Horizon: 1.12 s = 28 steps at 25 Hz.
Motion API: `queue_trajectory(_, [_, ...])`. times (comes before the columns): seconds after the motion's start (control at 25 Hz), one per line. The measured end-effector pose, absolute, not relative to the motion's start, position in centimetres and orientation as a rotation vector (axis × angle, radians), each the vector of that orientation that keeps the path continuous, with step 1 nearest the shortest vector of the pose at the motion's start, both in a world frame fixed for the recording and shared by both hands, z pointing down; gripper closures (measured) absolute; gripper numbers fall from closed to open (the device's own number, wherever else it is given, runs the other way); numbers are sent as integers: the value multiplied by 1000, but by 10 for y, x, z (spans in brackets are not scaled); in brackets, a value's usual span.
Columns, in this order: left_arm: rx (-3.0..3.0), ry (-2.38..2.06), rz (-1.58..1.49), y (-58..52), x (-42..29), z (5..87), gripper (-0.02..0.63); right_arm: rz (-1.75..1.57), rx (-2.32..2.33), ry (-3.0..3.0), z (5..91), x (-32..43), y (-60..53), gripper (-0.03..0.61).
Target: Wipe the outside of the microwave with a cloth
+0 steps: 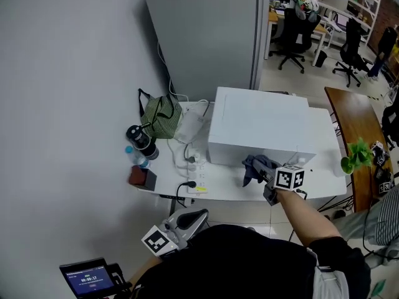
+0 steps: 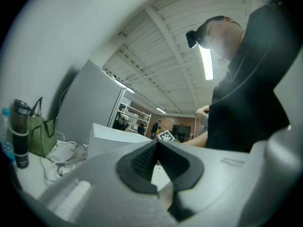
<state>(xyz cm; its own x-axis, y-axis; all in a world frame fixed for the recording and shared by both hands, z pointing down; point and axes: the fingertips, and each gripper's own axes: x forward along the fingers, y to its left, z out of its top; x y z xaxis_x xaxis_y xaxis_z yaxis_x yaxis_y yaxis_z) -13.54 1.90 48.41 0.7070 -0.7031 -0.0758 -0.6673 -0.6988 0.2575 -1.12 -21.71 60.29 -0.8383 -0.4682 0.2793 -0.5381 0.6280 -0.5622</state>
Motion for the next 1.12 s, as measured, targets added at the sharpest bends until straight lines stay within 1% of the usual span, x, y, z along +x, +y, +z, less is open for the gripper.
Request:
queue_trajectory(0.16, [2656,-1207,-244,36,-163,486,611,966,671,-2735,618,-109,-214,497])
queue_trajectory(0.28, [2620,-1285,-237,49,-182,486,611,941,639,-2715,631,-156,-219,497])
queue_trajectory(0.4, [2591,-1358,-233,60,-199,485,611,934,653,-2704,637,-178,-224,497])
queue_trajectory(0.56, [2569,-1404,-238,66,-210,486,611,956,689,-2708,638,-187,-228,497])
queue_trajectory(0.72, [2587,-1374,-239,56,-202,481,611,1016,732,-2719,634,-172,-231,497])
queue_trajectory(0.84, [2633,-1309,-244,44,-184,476,611,1015,755,-2725,627,-139,-234,497])
queue_trajectory(0.96, [2680,-1217,-223,31,-161,474,611,1001,814,-2718,622,-85,-236,499])
queue_trajectory(1.12, [2748,-1075,-209,15,-123,471,611,989,957,-2673,626,4,-241,499])
